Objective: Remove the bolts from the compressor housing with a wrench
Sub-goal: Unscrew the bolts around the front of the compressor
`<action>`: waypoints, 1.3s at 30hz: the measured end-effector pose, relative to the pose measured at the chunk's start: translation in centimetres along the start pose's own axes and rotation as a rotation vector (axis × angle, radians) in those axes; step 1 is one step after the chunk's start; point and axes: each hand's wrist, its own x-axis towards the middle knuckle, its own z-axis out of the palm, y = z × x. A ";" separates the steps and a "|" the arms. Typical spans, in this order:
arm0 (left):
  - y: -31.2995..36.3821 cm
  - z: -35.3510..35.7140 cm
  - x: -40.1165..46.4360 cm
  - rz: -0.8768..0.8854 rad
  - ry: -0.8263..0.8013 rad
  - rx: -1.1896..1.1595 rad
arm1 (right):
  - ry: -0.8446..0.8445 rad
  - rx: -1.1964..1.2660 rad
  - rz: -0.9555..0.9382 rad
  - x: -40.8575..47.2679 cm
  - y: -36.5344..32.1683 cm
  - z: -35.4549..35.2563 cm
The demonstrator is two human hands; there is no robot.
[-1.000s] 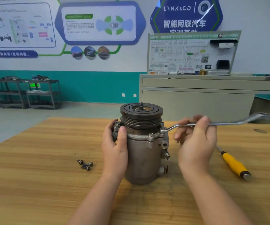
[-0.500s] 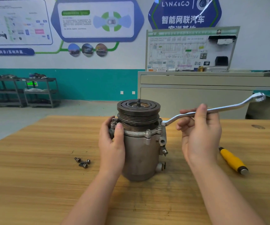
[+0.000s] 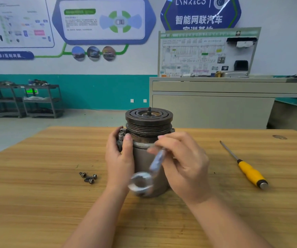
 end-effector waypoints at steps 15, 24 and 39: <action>0.4 -0.1 -0.3 -0.024 -0.023 0.005 | 0.517 1.086 1.343 3.2 4.4 -2.6; 0.2 -0.1 -0.3 -0.017 -0.021 0.013 | 0.403 0.519 0.883 3.1 2.1 -2.3; 0.3 -0.1 -0.3 -0.030 -0.024 0.005 | 0.016 0.072 0.076 0.4 0.5 -0.8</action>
